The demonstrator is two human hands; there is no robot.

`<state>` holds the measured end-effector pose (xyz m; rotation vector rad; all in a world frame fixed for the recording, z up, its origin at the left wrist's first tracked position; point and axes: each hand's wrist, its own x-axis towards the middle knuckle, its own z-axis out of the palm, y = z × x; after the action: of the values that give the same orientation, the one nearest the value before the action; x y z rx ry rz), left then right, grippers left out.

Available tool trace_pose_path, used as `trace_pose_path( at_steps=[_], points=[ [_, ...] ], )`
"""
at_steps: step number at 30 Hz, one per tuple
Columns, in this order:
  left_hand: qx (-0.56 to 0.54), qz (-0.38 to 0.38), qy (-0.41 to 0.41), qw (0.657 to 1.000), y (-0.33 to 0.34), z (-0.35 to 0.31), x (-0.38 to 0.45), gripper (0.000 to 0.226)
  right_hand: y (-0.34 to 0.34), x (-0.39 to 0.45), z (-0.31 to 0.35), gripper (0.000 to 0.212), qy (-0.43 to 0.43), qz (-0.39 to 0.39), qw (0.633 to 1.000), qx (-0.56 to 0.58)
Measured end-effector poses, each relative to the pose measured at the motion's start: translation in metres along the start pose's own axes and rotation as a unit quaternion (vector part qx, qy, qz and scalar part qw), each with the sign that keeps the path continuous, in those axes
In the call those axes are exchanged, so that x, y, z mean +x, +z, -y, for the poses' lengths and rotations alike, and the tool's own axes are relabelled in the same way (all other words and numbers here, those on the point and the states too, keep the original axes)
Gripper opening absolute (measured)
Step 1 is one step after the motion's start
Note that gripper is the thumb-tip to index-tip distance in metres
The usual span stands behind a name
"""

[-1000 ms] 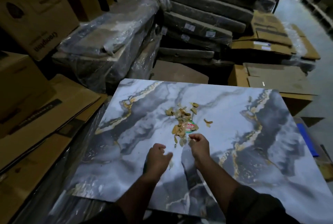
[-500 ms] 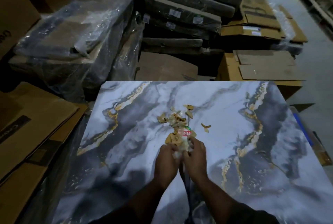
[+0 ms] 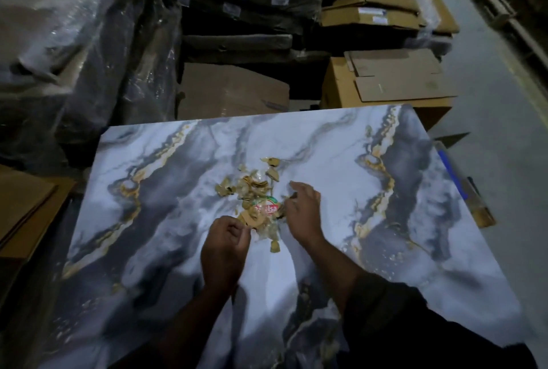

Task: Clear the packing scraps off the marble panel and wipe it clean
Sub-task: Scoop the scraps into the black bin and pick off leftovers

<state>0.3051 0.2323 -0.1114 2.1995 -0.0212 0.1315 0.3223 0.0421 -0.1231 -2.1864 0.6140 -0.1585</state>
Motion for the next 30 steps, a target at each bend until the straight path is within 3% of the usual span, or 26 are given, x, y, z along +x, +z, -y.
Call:
trace_pose_path(
  at_steps=[3, 5, 9, 11, 14, 17, 19, 22, 26, 28, 30],
  points=[
    [-0.005, -0.039, 0.022, 0.999, 0.002, -0.004, 0.021, 0.021, -0.006, -0.016, 0.003, 0.047, -0.055, 0.042, 0.997, 0.034],
    [0.035, -0.043, 0.037, 0.998, 0.007, -0.002, 0.040, 0.036, -0.020, -0.014, -0.009, 0.040, -0.057, -0.034, 0.997, 0.036],
    [0.092, 0.009, 0.049, 0.995, 0.024, 0.008, 0.070, 0.066, -0.064, -0.005, -0.057, 0.032, 0.030, -0.210, 0.976, -0.039],
    [0.084, 0.066, 0.045, 0.993, 0.033, 0.008, 0.076, 0.074, -0.085, -0.006, -0.084, 0.035, 0.066, -0.253, 0.958, -0.120],
    [0.091, 0.111, 0.058, 0.988, 0.044, 0.000, 0.075, 0.073, -0.096, -0.013, -0.114, 0.044, 0.128, -0.279, 0.943, -0.129],
    [0.063, 0.113, 0.075, 0.989, 0.054, -0.012, 0.061, 0.068, -0.085, -0.019, -0.110, 0.049, 0.115, -0.265, 0.953, -0.089],
    [0.045, 0.120, 0.080, 0.989, 0.058, -0.015, 0.051, 0.064, -0.067, -0.027, -0.089, 0.051, 0.080, -0.213, 0.973, -0.046],
    [0.025, 0.124, 0.075, 0.989, 0.058, -0.018, 0.041, 0.062, -0.040, -0.047, -0.060, 0.052, -0.005, -0.115, 0.993, 0.018],
    [0.001, 0.095, 0.070, 0.993, 0.048, -0.017, 0.041, 0.055, -0.023, -0.049, -0.046, 0.051, -0.124, -0.020, 0.989, 0.081],
    [-0.013, 0.074, 0.054, 0.996, 0.038, -0.012, 0.044, 0.056, -0.023, -0.034, -0.046, 0.047, -0.127, -0.023, 0.984, 0.123],
    [-0.018, 0.063, 0.037, 0.997, 0.028, -0.007, 0.048, 0.056, -0.027, -0.009, -0.053, 0.044, -0.079, -0.083, 0.983, 0.146]
  ],
)
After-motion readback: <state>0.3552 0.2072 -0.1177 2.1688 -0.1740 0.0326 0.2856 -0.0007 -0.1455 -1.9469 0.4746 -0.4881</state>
